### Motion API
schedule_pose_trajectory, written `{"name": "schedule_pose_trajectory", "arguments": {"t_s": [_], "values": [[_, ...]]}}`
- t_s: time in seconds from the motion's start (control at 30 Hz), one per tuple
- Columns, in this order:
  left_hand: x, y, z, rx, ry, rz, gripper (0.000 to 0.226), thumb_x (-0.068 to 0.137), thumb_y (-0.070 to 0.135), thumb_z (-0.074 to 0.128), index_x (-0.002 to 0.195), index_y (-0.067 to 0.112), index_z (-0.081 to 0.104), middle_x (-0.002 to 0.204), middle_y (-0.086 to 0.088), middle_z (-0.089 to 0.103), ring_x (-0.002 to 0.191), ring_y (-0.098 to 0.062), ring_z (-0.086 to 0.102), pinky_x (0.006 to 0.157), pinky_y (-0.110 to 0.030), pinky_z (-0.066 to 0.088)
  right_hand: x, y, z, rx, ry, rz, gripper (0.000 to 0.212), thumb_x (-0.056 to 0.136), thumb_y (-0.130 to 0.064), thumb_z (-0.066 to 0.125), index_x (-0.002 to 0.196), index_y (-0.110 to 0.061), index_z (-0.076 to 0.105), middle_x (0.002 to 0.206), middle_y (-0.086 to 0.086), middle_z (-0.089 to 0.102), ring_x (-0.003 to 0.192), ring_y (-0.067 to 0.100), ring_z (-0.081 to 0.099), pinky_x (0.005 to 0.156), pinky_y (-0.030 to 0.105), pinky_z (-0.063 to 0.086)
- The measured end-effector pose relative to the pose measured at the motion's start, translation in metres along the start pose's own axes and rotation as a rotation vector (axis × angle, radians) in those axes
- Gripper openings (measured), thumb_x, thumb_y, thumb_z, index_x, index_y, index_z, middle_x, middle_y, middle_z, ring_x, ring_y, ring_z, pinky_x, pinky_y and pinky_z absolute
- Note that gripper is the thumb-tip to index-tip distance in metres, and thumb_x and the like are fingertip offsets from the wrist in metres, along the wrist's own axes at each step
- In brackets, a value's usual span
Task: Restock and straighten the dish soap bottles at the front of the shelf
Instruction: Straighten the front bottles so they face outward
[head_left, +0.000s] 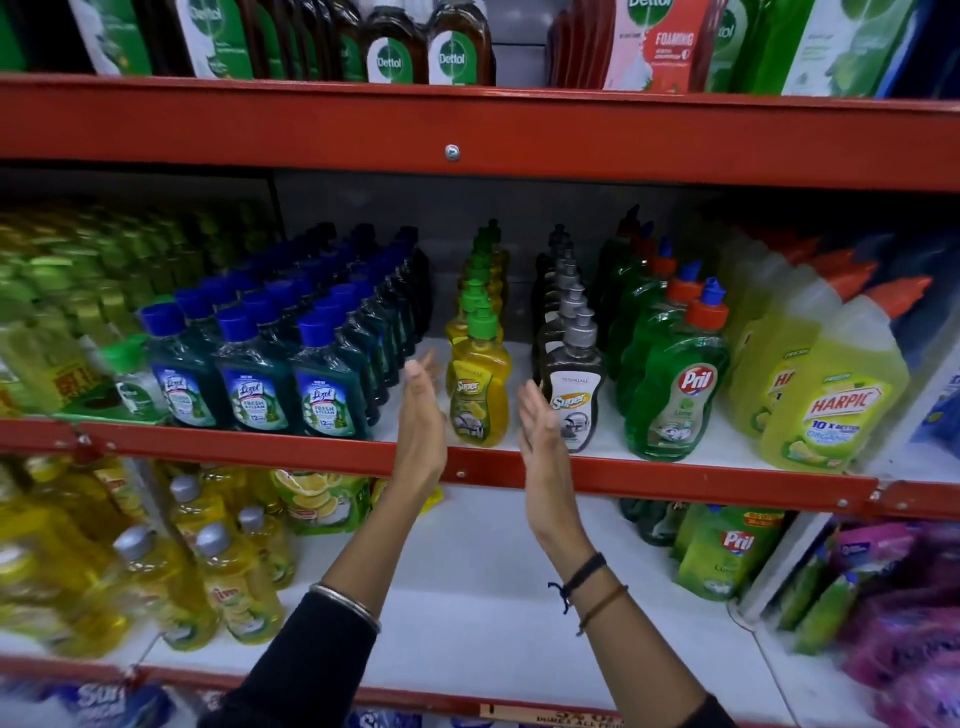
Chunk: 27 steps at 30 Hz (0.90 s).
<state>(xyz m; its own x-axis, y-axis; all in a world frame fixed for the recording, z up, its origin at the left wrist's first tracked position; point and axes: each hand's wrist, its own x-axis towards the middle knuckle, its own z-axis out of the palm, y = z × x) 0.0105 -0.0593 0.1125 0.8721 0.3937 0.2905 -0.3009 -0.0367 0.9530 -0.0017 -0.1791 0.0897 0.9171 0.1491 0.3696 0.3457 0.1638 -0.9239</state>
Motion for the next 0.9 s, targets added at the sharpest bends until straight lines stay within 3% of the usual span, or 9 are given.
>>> {"name": "schedule_pose_trajectory", "arguments": {"t_s": [0.1,0.17,0.2,0.27,0.33,0.43,0.57,0.73,0.9], "values": [[0.006,0.006,-0.013,-0.022,-0.180,-0.090,0.103,0.063,0.094,0.012,0.135,0.029,0.044,0.124,0.008,0.054,0.115,-0.005,0.050,0.091,-0.035,0.046,0.019,0.001,0.011,-0.037,-0.015,0.085,0.104,0.059,-0.095,0.023,0.142,-0.033,0.032,0.153,-0.006,0.032,0.139,0.006,0.029,0.118,0.039,0.020],[0.007,0.006,-0.019,-0.048,-0.214,-0.096,0.119,0.036,0.105,0.019,0.129,0.036,0.046,0.116,0.015,0.054,0.108,0.003,0.049,0.079,-0.023,0.043,0.026,0.000,0.010,0.017,-0.020,0.128,0.102,0.060,-0.093,0.023,0.141,-0.031,0.035,0.149,-0.007,0.037,0.137,0.007,0.034,0.114,0.033,0.025],[0.007,0.005,-0.021,-0.058,-0.220,-0.096,0.119,0.034,0.105,0.019,0.127,0.037,0.046,0.115,0.015,0.054,0.109,0.003,0.049,0.078,-0.022,0.042,0.028,-0.001,0.009,0.057,-0.026,0.141,0.098,0.065,-0.089,0.021,0.141,-0.028,0.035,0.147,-0.006,0.040,0.135,0.009,0.036,0.109,0.028,0.029],[0.004,0.004,-0.023,-0.079,-0.222,-0.105,0.110,0.044,0.102,0.016,0.126,0.036,0.047,0.118,0.009,0.055,0.118,-0.006,0.050,0.082,-0.023,0.042,0.029,-0.003,0.006,0.109,-0.044,0.148,0.088,0.072,-0.074,0.017,0.141,-0.022,0.035,0.145,-0.001,0.042,0.130,0.010,0.041,0.099,0.019,0.035],[0.002,0.005,-0.026,-0.092,-0.215,-0.104,0.109,0.044,0.101,0.017,0.125,0.036,0.048,0.122,0.006,0.055,0.122,-0.011,0.050,0.086,-0.025,0.042,0.030,-0.004,0.005,0.130,-0.066,0.154,0.087,0.073,-0.071,0.017,0.141,-0.020,0.036,0.148,0.003,0.041,0.128,0.010,0.043,0.099,0.020,0.037],[0.003,0.006,-0.029,-0.063,-0.221,-0.091,0.122,0.032,0.106,0.020,0.126,0.034,0.048,0.119,0.008,0.055,0.112,-0.003,0.052,0.083,-0.023,0.044,0.032,-0.006,0.008,0.132,-0.070,0.168,0.107,0.060,-0.090,0.027,0.141,-0.020,0.037,0.144,-0.003,0.044,0.129,0.011,0.044,0.108,0.030,0.034],[0.003,0.006,-0.032,-0.055,-0.230,-0.069,0.119,0.033,0.106,0.018,0.123,0.036,0.049,0.117,0.009,0.056,0.110,-0.001,0.052,0.081,-0.023,0.045,0.033,-0.006,0.008,0.123,-0.067,0.173,0.122,0.045,-0.097,0.036,0.140,-0.021,0.039,0.136,-0.007,0.049,0.127,0.009,0.046,0.106,0.029,0.037],[0.002,0.005,-0.033,-0.056,-0.217,-0.073,0.123,0.034,0.106,0.016,0.128,0.034,0.048,0.120,0.006,0.055,0.113,-0.005,0.052,0.081,-0.024,0.045,0.034,-0.006,0.009,0.163,-0.045,0.191,0.093,0.070,-0.077,0.021,0.141,-0.018,0.037,0.147,0.003,0.043,0.132,0.013,0.042,0.113,0.036,0.032],[0.003,0.006,-0.034,-0.069,-0.190,-0.093,0.115,0.046,0.101,0.013,0.130,0.032,0.050,0.125,0.000,0.056,0.119,-0.014,0.052,0.082,-0.028,0.046,0.033,-0.009,0.012,0.157,-0.019,0.200,0.087,0.074,-0.070,0.020,0.141,-0.017,0.037,0.146,0.005,0.044,0.129,0.013,0.043,0.113,0.038,0.031]]}}
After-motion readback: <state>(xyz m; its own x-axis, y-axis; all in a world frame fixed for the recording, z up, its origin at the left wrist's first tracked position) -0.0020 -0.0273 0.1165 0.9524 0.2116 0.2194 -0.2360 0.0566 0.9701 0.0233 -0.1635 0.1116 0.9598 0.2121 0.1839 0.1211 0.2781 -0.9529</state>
